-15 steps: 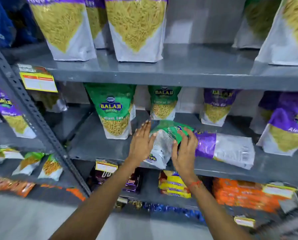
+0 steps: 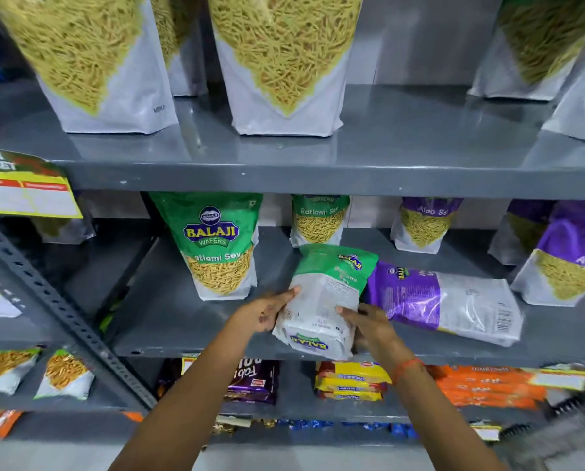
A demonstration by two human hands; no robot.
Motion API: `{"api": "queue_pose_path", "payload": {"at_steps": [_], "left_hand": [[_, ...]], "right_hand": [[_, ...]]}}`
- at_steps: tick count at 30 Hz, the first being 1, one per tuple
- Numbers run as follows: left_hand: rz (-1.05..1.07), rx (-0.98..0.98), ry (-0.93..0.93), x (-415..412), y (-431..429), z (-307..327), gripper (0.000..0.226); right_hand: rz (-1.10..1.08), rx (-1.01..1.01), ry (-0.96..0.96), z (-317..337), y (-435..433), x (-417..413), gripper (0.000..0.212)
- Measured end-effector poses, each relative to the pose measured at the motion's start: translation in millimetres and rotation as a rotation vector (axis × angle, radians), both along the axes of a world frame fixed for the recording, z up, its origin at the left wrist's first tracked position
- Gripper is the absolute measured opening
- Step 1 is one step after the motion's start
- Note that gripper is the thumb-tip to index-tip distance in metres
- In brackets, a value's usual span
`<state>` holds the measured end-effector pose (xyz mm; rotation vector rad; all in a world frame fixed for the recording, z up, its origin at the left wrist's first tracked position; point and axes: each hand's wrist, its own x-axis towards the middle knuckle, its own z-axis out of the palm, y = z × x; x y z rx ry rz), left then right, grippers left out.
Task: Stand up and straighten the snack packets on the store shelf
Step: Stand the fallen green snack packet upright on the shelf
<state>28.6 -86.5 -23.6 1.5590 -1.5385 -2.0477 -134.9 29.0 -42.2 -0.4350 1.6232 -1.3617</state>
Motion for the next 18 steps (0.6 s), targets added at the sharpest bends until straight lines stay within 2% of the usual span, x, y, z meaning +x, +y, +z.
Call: {"api": "queue_pose_path", "payload": {"at_steps": [2, 3, 6, 8, 9, 10, 13, 15, 18], "left_hand": [[0.033, -0.01, 0.057, 1, -9, -9, 0.051], [0.052, 0.001, 0.131, 1, -10, -7, 0.046], [0.155, 0.006, 0.377, -5, 0, 16, 0.008], [0.248, 0.027, 0.551, -8, -7, 20, 0.013], [0.28, 0.018, 0.603, -11, -10, 21, 0.024], [0.298, -0.011, 0.603, -12, -15, 19, 0.031], [0.328, -0.153, 0.555, -23, -18, 16, 0.025], [0.41, -0.265, 0.518, -32, -14, 16, 0.029], [0.568, -0.59, 0.365, -43, 6, 5, 0.035]], "right_hand": [[-0.014, -0.075, -0.056, -6, 1, -5, 0.038], [-0.011, -0.123, -0.094, -9, 0, -10, 0.039], [0.003, -0.271, -0.12, -3, -12, -26, 0.035], [0.028, -0.313, -0.05, 6, -26, -35, 0.035], [0.041, -0.326, -0.005, 11, -35, -39, 0.036], [0.057, -0.344, 0.044, 16, -43, -44, 0.037], [0.095, -0.369, 0.157, 17, -61, -56, 0.041], [0.089, -0.359, 0.205, 13, -66, -61, 0.042], [0.054, -0.332, 0.282, 7, -61, -57, 0.039]]}}
